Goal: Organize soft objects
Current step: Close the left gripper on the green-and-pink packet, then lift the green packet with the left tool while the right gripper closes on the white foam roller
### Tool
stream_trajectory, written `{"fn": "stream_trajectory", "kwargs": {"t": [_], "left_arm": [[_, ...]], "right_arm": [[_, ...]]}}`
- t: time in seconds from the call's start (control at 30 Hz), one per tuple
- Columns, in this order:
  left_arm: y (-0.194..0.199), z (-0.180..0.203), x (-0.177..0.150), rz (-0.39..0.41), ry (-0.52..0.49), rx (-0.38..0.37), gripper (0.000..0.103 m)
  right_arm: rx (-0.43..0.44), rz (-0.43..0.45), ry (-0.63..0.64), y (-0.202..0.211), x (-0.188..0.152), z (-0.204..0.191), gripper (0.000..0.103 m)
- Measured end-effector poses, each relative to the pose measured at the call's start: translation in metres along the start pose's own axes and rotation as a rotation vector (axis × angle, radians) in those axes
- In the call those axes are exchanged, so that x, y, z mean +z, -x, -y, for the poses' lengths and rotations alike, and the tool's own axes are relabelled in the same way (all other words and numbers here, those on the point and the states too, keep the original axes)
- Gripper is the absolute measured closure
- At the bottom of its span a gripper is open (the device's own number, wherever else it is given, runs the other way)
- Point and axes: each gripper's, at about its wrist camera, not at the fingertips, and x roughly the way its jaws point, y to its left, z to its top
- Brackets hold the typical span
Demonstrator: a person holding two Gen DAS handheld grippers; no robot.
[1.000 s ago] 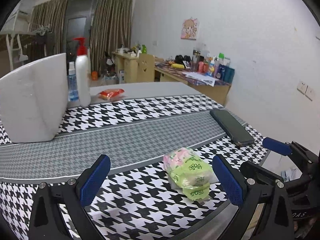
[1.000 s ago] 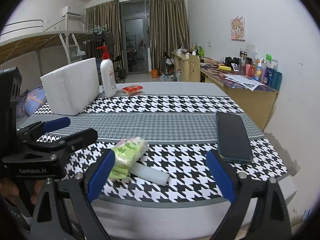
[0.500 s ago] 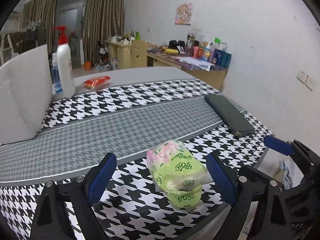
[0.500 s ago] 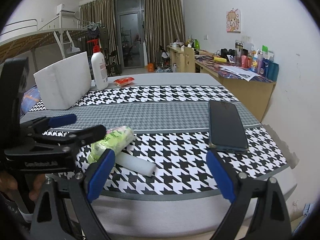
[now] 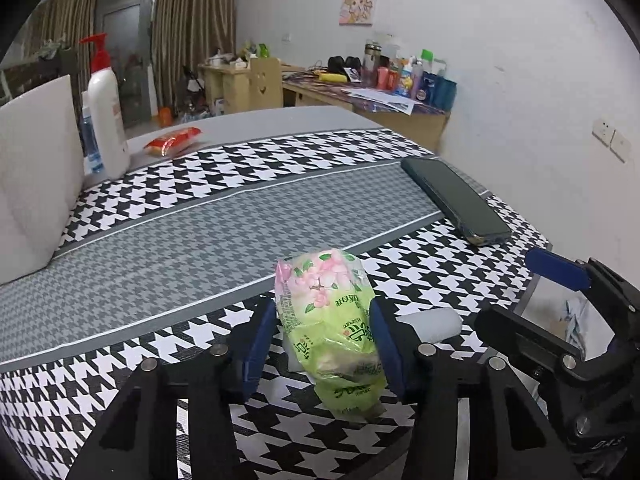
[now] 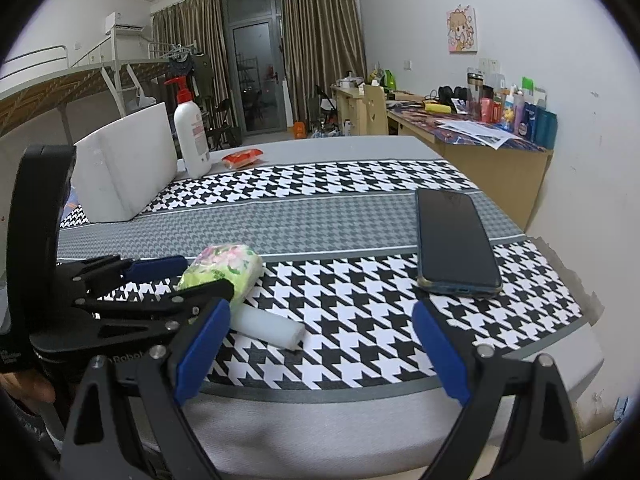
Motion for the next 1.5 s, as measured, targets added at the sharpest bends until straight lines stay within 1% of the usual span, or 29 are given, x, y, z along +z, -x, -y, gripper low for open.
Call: {"fn": "stream_trajectory", "kwargs": {"t": [0.1,0.17,0.2,0.3,0.6,0.73,0.87,0.93,1.0,1.07,1.13,1.2,1.33,1.4,1.47,1.5], "left_arm": [[0.001,0.0,0.0,0.004,0.004,-0.007,0.064],[0.003,0.001,0.0,0.009,0.002,-0.005,0.067],[0.004,0.0,0.0,0.012,0.002,-0.01,0.071],[0.01,-0.002,0.0,0.023,0.011,-0.017,0.073],[0.033,-0.019,-0.001,0.062,0.046,0.001,0.073],[0.04,-0.026,-0.003,0.076,0.059,0.015,0.073],[0.048,-0.035,-0.005,0.085,0.076,0.038,0.073],[0.053,-0.041,-0.007,0.087,0.087,0.052,0.073],[0.057,-0.044,-0.008,0.091,0.092,0.064,0.073],[0.061,-0.048,-0.009,0.099,0.099,0.074,0.073],[0.065,-0.051,-0.011,0.104,0.111,0.078,0.073],[0.068,-0.054,-0.012,0.106,0.122,0.079,0.073],[0.071,-0.063,-0.018,0.099,0.149,0.101,0.073],[0.073,-0.066,-0.02,0.098,0.159,0.109,0.073],[0.075,-0.068,-0.022,0.094,0.17,0.116,0.073],[0.075,-0.069,-0.023,0.09,0.176,0.119,0.073]], "right_arm": [[0.004,-0.008,-0.009,-0.002,0.001,0.001,0.008],[0.013,-0.009,-0.012,-0.002,0.002,0.001,0.008],[0.016,-0.007,-0.011,-0.002,0.002,0.0,0.008],[0.026,-0.004,-0.006,-0.001,0.004,-0.003,0.008],[0.073,-0.009,0.026,-0.003,0.004,-0.017,0.008],[0.096,-0.026,0.045,-0.009,0.002,-0.024,0.008],[0.098,-0.048,0.062,-0.015,0.0,-0.028,0.008],[0.1,-0.055,0.083,-0.017,0.0,-0.029,0.008],[0.13,-0.07,0.111,-0.019,0.0,-0.029,0.008],[0.138,-0.083,0.15,-0.021,0.002,-0.031,0.008],[0.153,-0.096,0.185,-0.024,0.005,-0.033,0.008],[0.15,-0.105,0.22,-0.026,0.009,-0.036,0.008],[0.199,-0.134,0.271,-0.033,0.01,-0.039,0.008],[0.21,-0.157,0.293,-0.039,0.01,-0.041,0.01],[0.24,-0.183,0.304,-0.045,0.01,-0.044,0.018],[0.263,-0.197,0.309,-0.048,0.01,-0.044,0.019]]}}
